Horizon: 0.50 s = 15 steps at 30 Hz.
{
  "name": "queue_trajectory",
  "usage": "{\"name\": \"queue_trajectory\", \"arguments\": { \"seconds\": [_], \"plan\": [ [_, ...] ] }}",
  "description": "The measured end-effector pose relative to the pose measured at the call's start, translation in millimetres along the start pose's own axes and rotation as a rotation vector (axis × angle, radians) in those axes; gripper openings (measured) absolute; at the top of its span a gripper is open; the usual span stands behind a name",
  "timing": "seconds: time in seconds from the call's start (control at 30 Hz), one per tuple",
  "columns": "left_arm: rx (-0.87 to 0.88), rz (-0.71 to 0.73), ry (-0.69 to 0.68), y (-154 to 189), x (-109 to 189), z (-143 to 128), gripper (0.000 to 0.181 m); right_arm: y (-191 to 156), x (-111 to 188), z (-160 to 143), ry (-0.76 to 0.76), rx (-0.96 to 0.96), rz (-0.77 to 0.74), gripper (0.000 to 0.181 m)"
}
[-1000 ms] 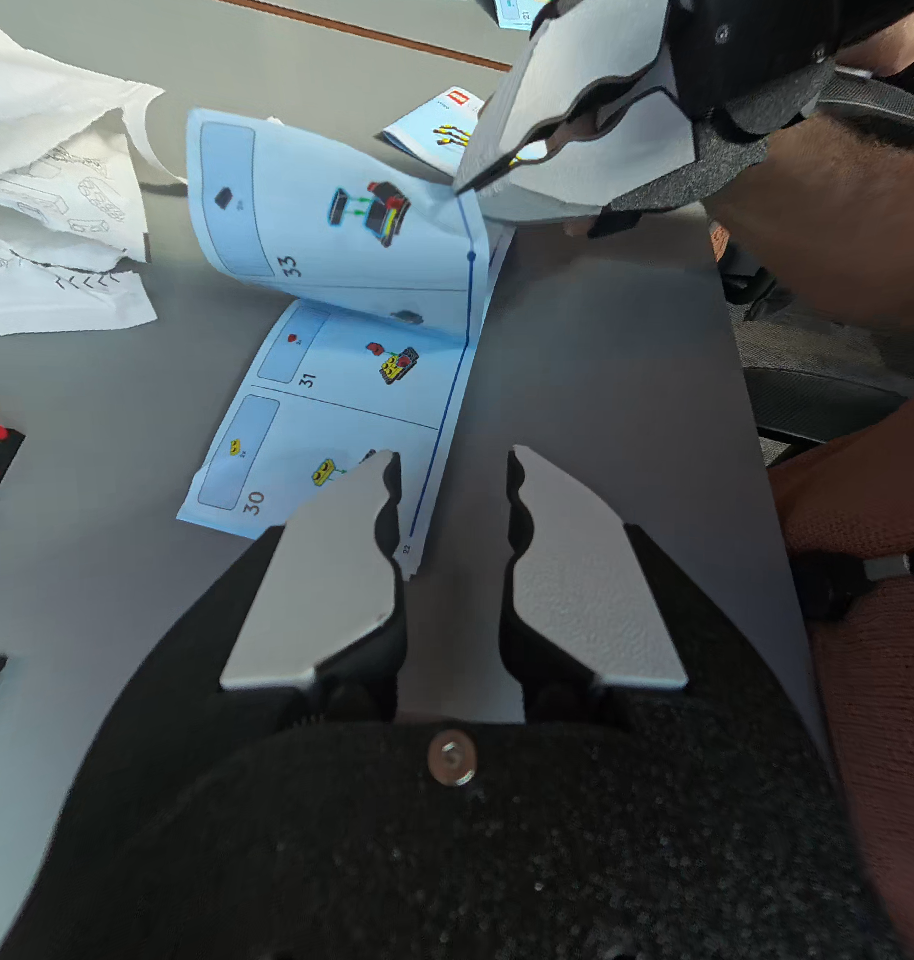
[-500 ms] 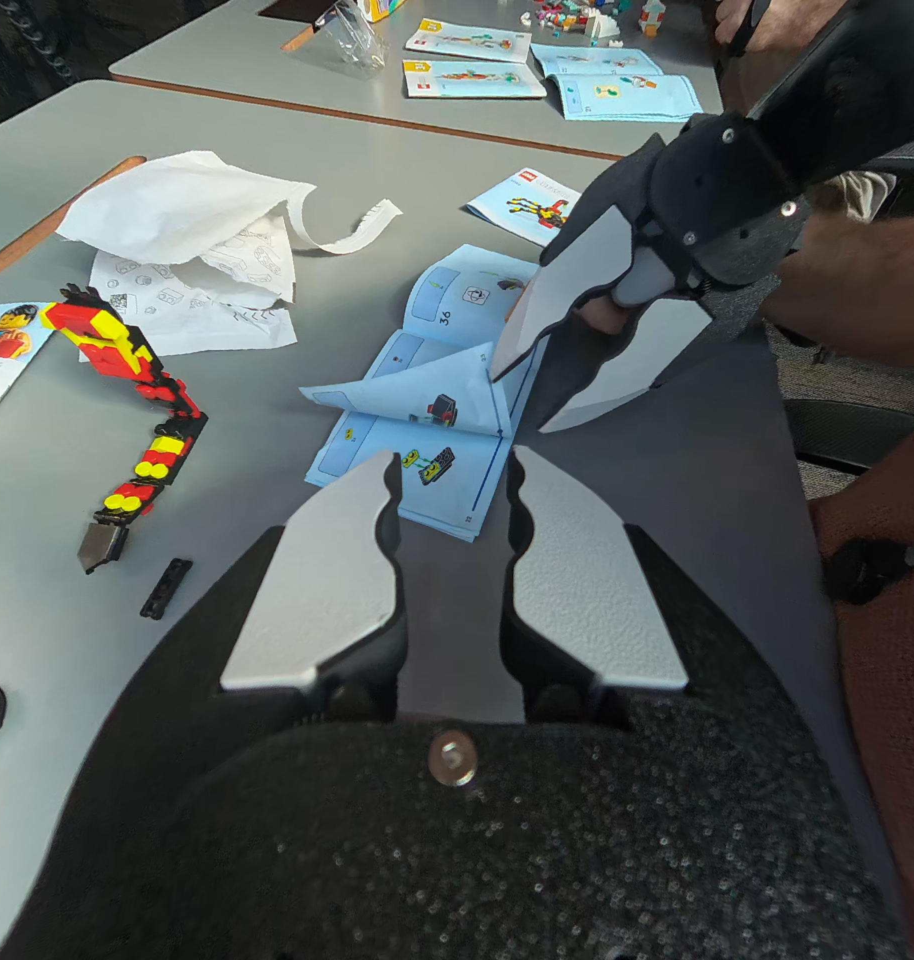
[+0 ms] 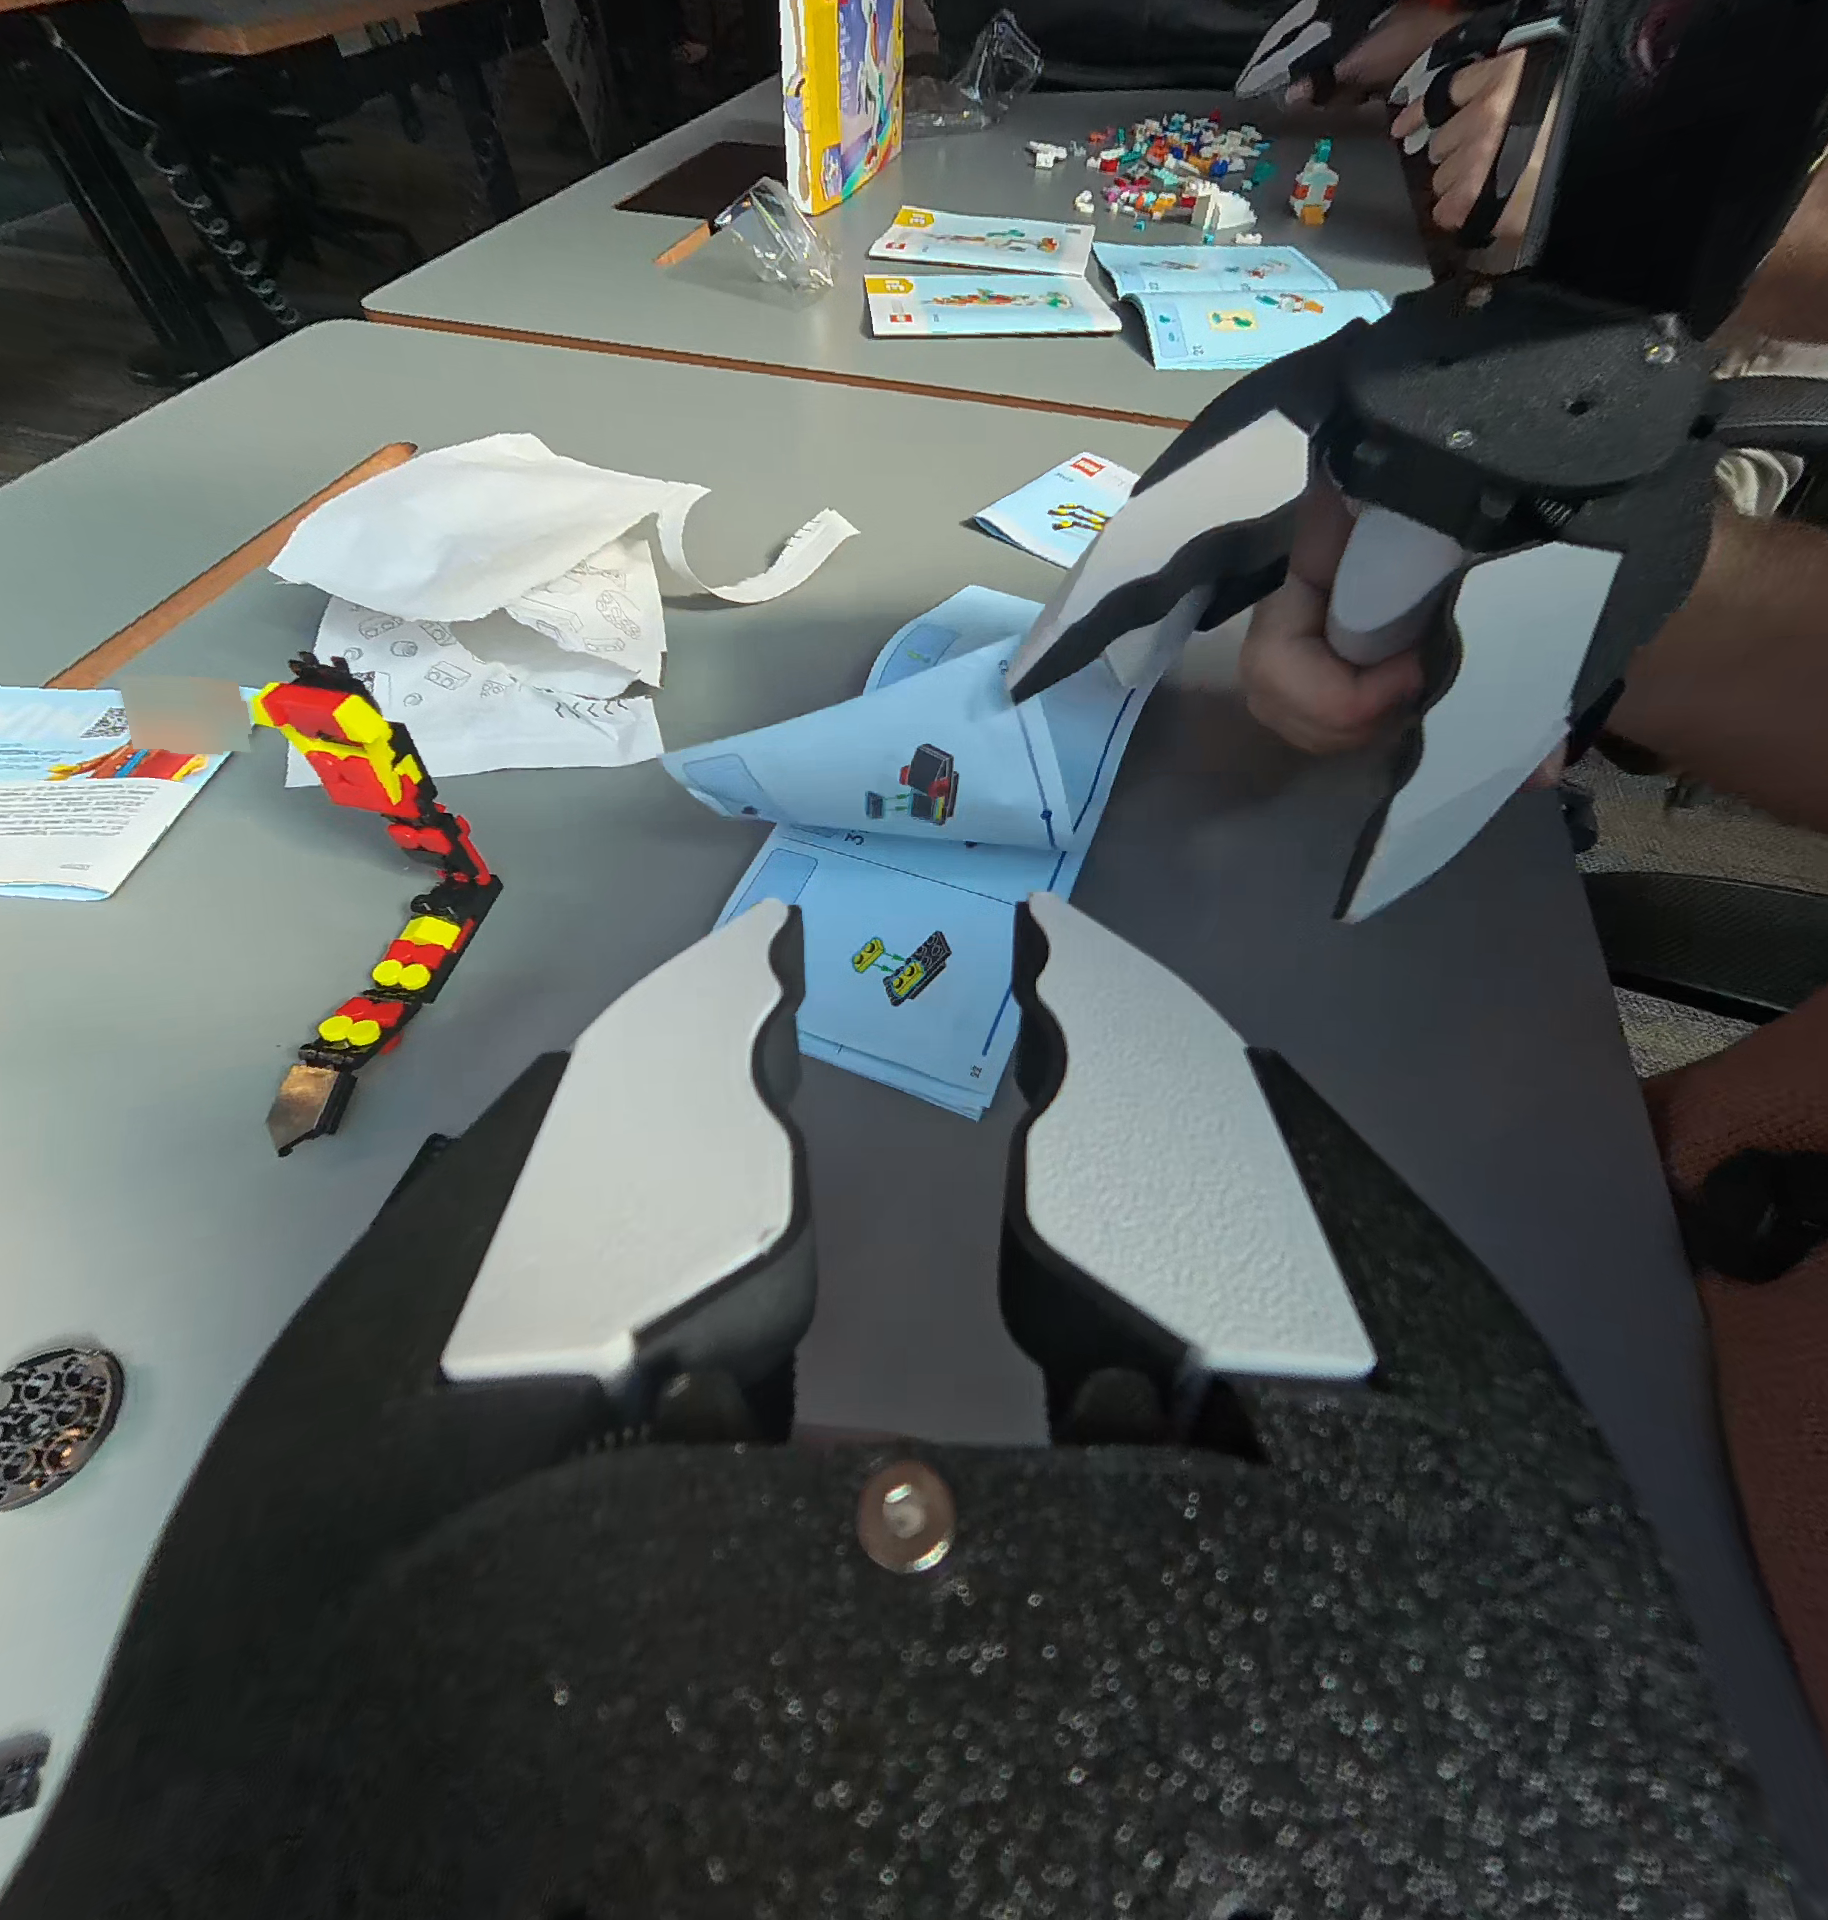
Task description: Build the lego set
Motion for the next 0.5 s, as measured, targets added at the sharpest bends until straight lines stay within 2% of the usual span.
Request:
{"name": "queue_trajectory", "arguments": {
  "seconds": [0.1, 0.17, 0.33, 0.4, 0.43, 0.5],
  "plan": [
    [0.003, 0.026, 0.058, -4.0, 3.8, 4.4, 0.038, -2.1, 20.5, 12.1, 0.111, -0.082, 0.006, 0.088],
    [0.010, 0.037, 0.119, -6.5, 4.3, 7.9, 0.038, -1.0, 35.8, 16.5, 0.199, -0.130, 0.013, 0.079],
    [0.038, 0.072, 0.187, -14.4, -2.6, 10.6, 0.037, 4.4, 76.3, 17.3, 0.393, -0.132, -0.065, 0.036],
    [0.019, 0.099, 0.176, -13.5, -3.5, 12.1, 0.037, 13.7, 81.8, 10.3, 0.341, -0.079, -0.185, 0.003],
    [0.005, 0.119, 0.167, -12.2, -2.5, 11.8, 0.037, 18.4, 78.6, 3.0, 0.239, -0.029, -0.236, 0.000],
    [-0.021, 0.157, 0.137, -9.4, 0.3, 8.1, 0.037, 20.7, 67.3, -7.6, 0.084, 0.066, -0.246, 0.000]
  ]
}}
Point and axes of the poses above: each gripper's, where its closed fingertips meet, x back along the fingers, z out of its top, y = z × x across the jaws, the point moved 6 cm from there along x, back along the fingers, and after that the axes turned 6 degrees about -z, right-handed, at the moved point
